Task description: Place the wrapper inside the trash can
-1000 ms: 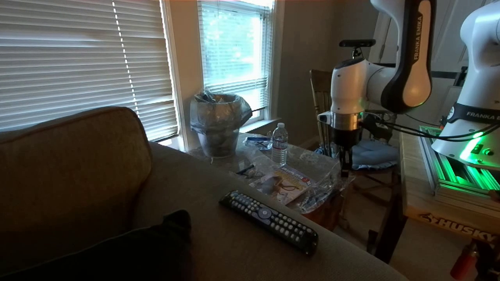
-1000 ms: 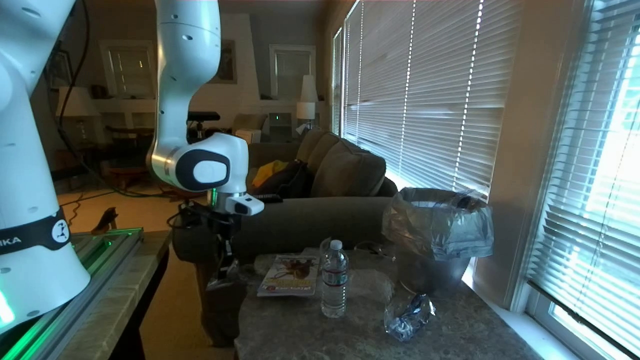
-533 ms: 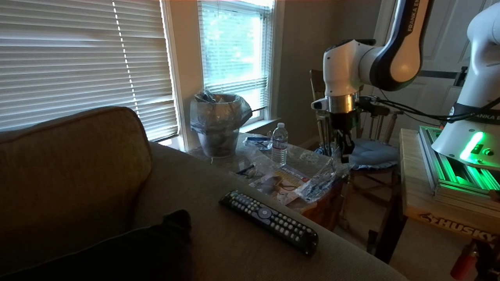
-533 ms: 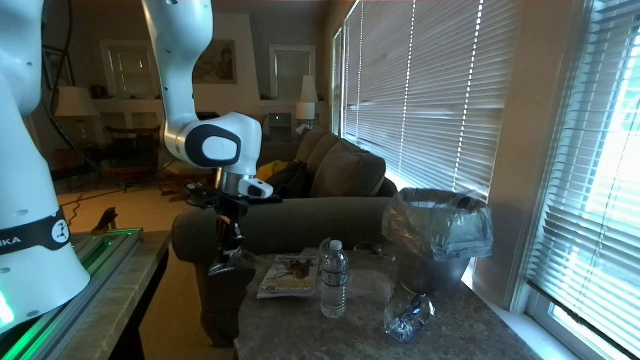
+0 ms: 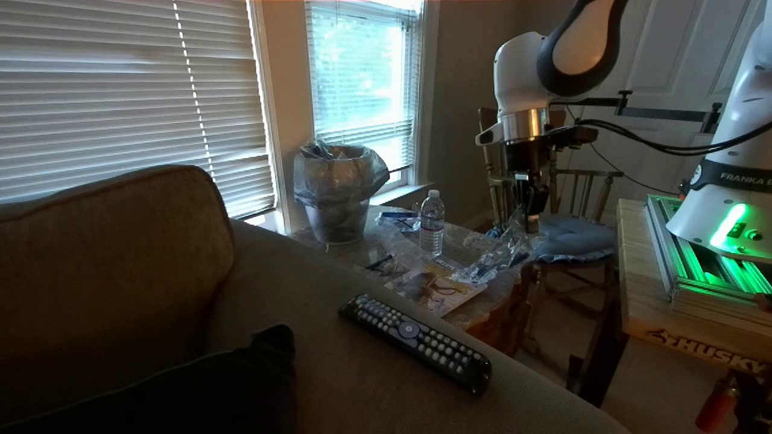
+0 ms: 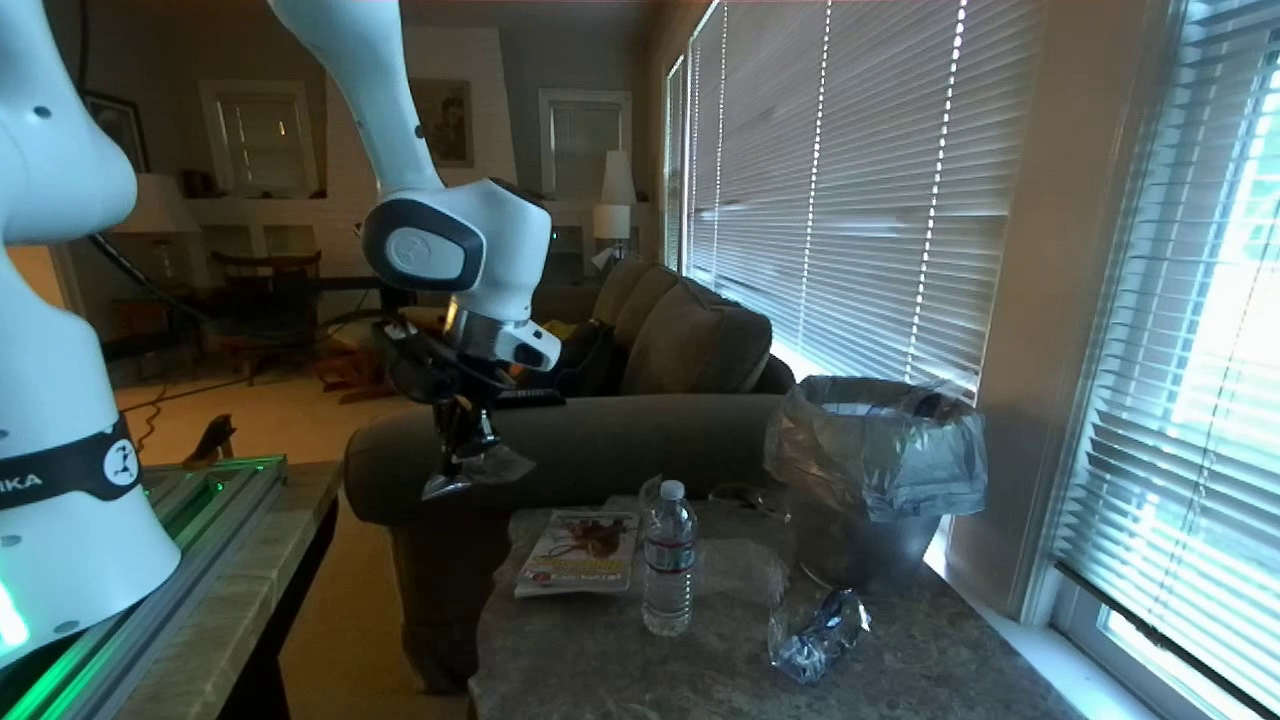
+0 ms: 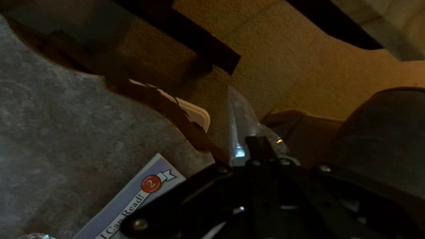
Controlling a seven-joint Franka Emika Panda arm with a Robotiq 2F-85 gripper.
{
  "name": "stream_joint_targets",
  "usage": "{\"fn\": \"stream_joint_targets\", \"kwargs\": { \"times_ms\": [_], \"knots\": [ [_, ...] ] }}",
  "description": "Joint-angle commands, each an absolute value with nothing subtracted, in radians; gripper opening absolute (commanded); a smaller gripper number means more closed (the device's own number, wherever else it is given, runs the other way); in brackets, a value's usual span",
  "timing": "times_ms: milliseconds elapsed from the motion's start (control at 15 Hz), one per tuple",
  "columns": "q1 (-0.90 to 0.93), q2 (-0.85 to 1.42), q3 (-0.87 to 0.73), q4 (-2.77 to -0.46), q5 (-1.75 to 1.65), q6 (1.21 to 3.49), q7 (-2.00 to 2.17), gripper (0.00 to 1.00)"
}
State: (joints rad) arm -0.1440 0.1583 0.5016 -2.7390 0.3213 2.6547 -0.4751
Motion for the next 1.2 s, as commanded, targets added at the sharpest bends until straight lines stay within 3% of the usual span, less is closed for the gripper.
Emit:
{"fn": "stream_joint_targets", "kwargs": {
  "times_ms": [0,67,467,867,1133],
  "knots": [
    [-0.243,0.000,0.579,-2.751,0.595,2.496,-0.677,0.00],
    [-0.138,-0.041,0.464,-2.742,0.674,2.449,-0.709,0.00],
    [0.052,-0.194,0.234,-2.765,0.904,2.493,-0.666,0.00],
    [0.169,-0.228,0.181,-2.746,1.044,2.750,-0.637,0.00],
    [0.168,-0.218,0.250,-2.743,1.123,2.932,-0.600,0.00]
  ]
}}
